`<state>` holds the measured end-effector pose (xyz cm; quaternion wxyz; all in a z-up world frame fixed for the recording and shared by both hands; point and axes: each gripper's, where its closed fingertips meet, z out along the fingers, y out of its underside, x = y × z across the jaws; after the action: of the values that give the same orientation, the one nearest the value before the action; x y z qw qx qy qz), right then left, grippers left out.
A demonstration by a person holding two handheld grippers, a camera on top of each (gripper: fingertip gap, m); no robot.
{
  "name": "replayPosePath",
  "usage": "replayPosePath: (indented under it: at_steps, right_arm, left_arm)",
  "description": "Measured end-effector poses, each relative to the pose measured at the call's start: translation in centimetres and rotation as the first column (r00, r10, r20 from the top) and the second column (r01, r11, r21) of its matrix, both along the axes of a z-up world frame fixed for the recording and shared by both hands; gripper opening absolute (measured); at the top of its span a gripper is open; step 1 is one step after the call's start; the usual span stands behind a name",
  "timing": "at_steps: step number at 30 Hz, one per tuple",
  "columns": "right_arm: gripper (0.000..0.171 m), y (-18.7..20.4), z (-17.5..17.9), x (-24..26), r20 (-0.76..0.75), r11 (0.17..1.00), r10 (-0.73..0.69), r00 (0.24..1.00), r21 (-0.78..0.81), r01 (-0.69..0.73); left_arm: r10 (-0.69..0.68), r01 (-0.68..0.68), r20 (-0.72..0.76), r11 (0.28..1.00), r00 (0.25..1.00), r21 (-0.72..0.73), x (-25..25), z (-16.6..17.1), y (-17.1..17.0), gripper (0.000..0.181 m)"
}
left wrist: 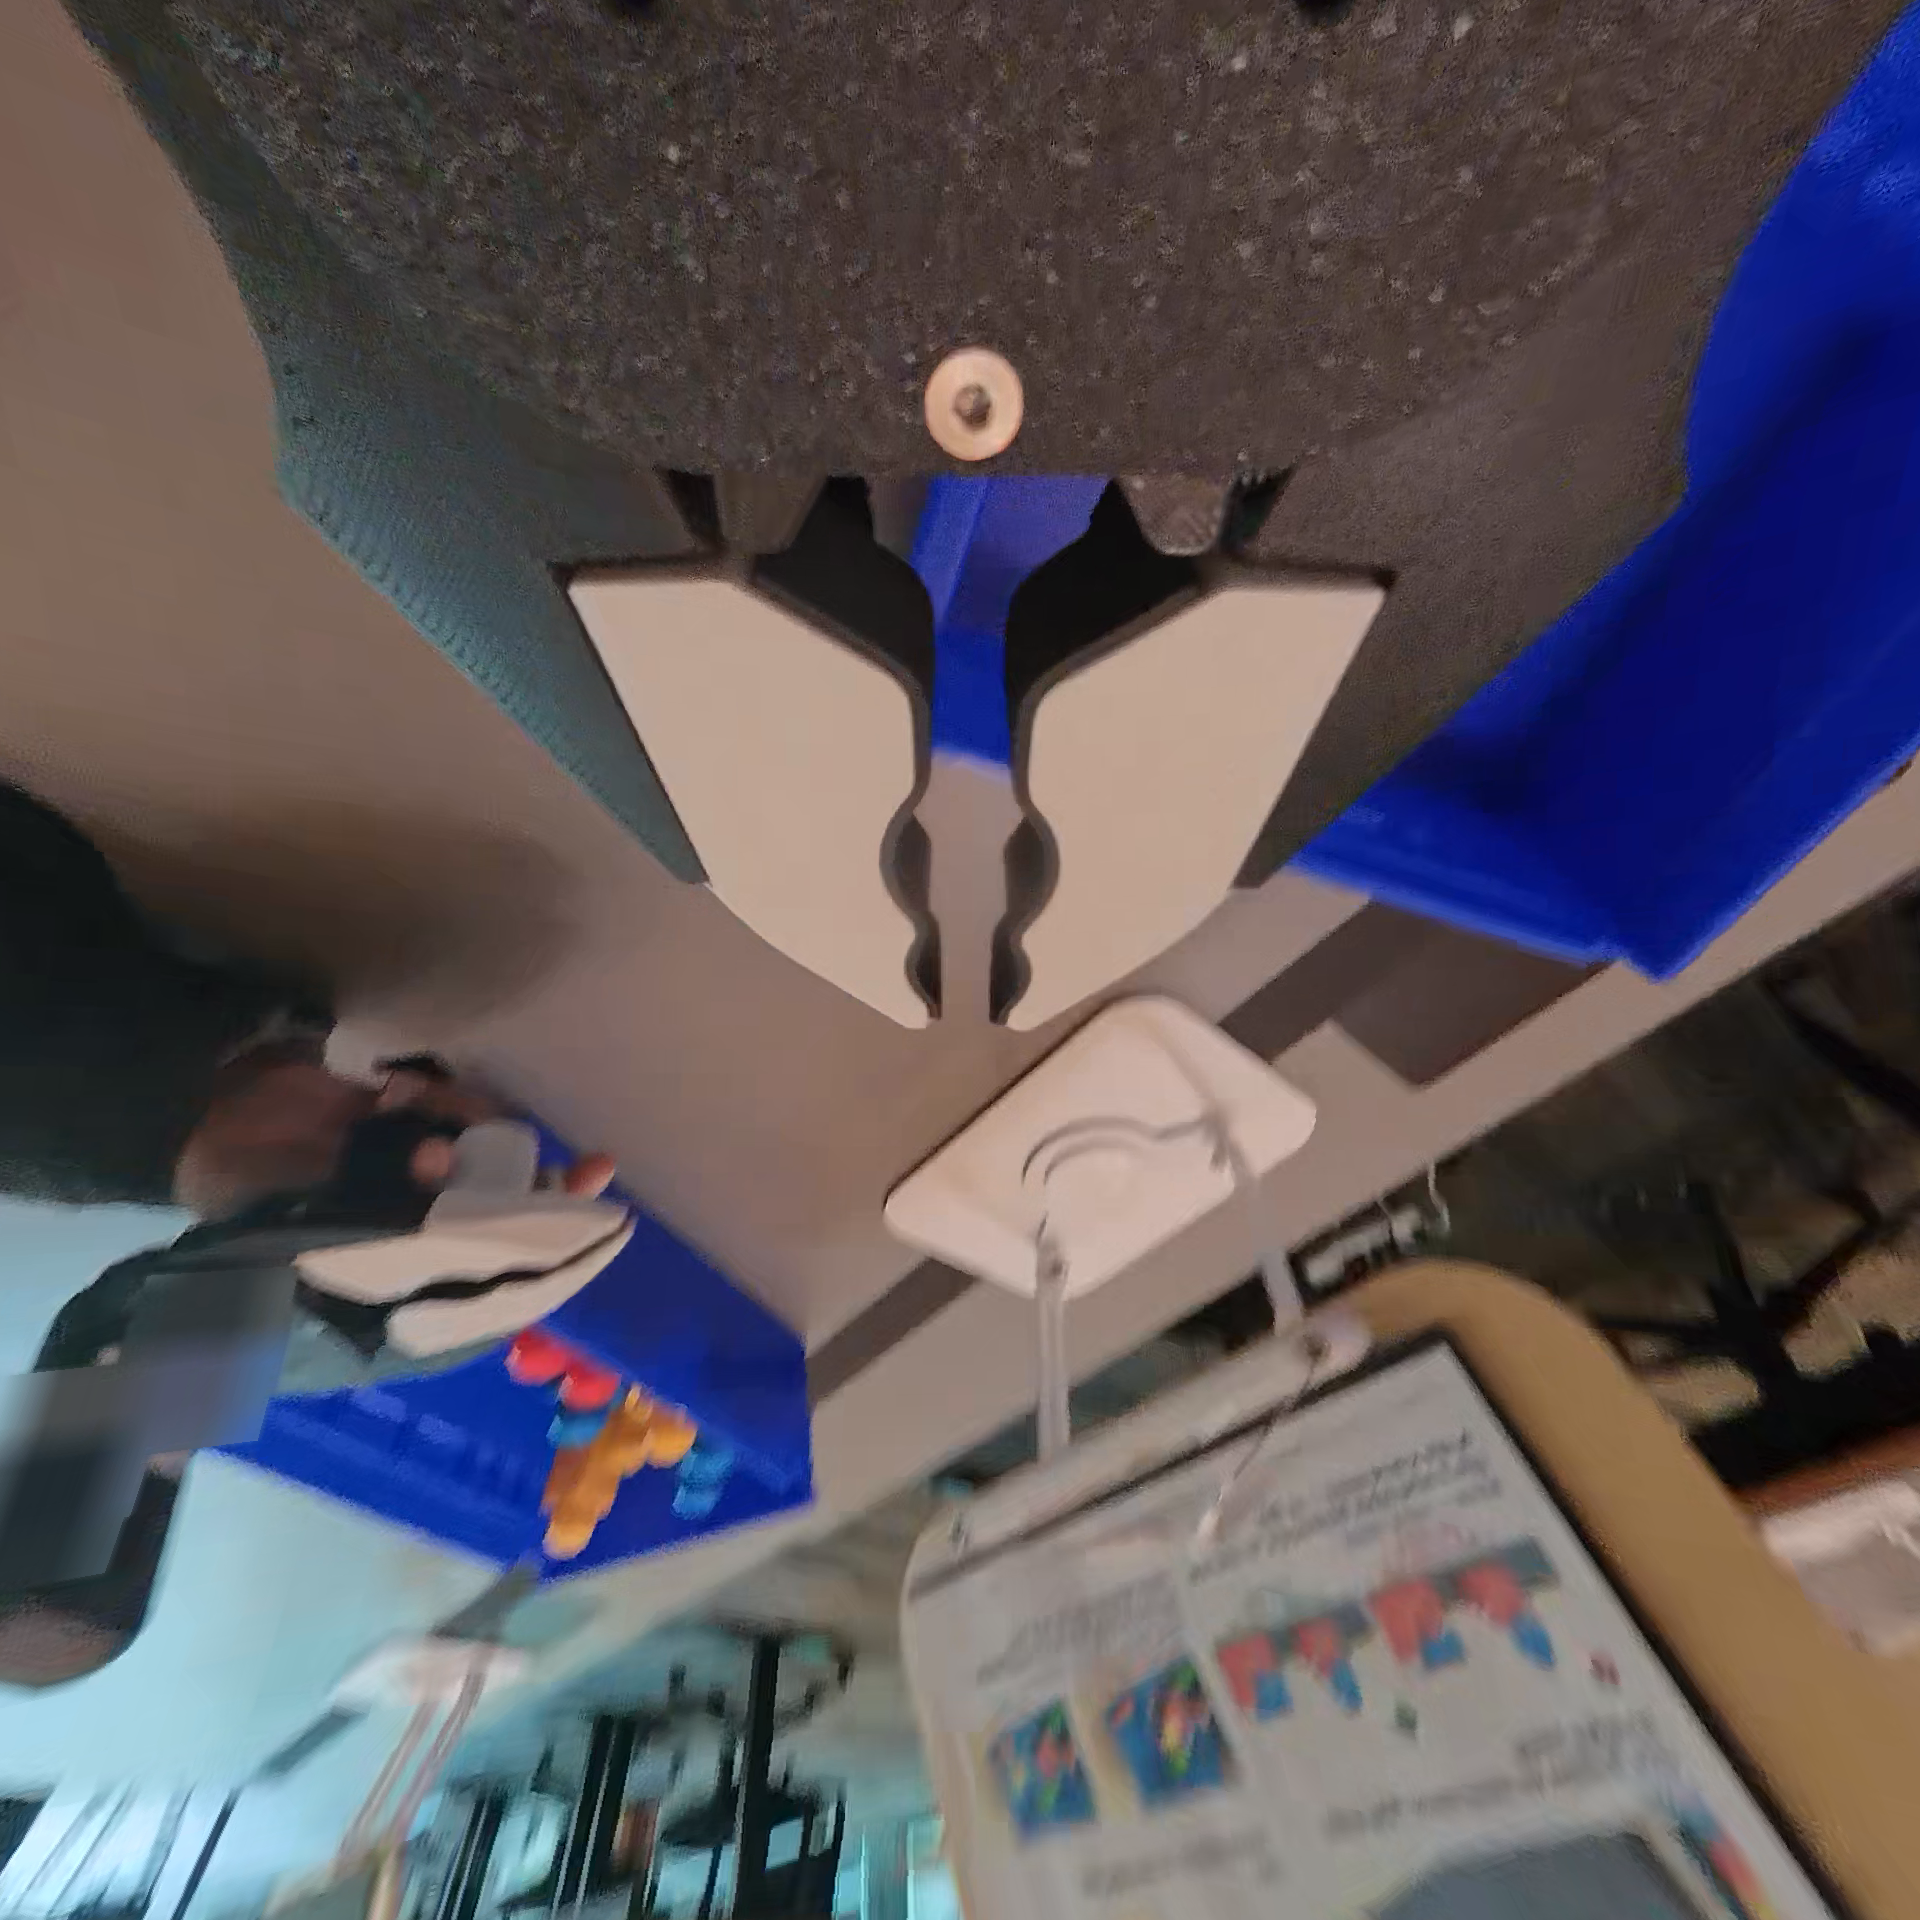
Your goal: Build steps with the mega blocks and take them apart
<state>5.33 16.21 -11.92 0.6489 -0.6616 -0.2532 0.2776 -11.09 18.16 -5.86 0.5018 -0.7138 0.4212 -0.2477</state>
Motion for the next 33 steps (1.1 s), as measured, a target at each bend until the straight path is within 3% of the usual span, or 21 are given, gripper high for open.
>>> replayPosePath:
  at_steps: [4, 7, 11, 14, 25, 29, 33]
  right_arm:
    - [0.000, 0.0, 0.0, 0.1, 0.008, 1.000, 0.001, 1.000, -0.001, -0.001]
    - [0.000, 0.0, -0.3, 0.1, 0.013, 1.000, 0.010, 1.000, -0.011, -0.009]
    - [0.000, -0.1, -0.5, 0.0, 0.017, 1.000, 0.020, 1.000, -0.023, -0.019]
    - [0.000, -0.1, -0.5, 0.0, 0.012, 0.999, 0.025, 1.000, -0.026, -0.025]
    - [0.000, -0.1, -0.9, -0.2, 0.011, 0.998, 0.048, 0.999, -0.048, -0.047]
    - [0.000, -0.1, -0.9, -0.2, 0.013, 0.998, 0.050, 0.999, -0.051, -0.049]
    - [0.000, -0.1, -0.9, -0.1, 0.011, 0.998, 0.050, 0.999, -0.050, -0.049]
  left_arm:
    - [0.043, -0.085, -0.321, 0.989, 0.946, -0.120, -5.3, -2.5, 3.4, 0.020]
    - [0.038, -0.190, -0.553, 0.957, 0.832, -0.219, -9.8, -5.7, 5.4, 0.026]
    - [-0.025, -0.299, -0.723, 0.900, 0.690, -0.317, -14.7, -9.8, 6.9, 0.034]
    - [-0.066, -0.360, -0.774, 0.859, 0.630, -0.366, -17.2, -12.0, 7.5, 0.039]
    - [-0.148, -0.397, -0.800, 0.807, 0.581, -0.438, -17.8, -15.7, 8.1, 0.033]
    - [-0.133, -0.380, -0.814, 0.833, 0.566, -0.401, -17.5, -15.8, 8.7, 0.030]
    - [-0.059, -0.345, -0.793, 0.879, 0.607, -0.330, -16.4, -13.9, 9.7, 0.030]
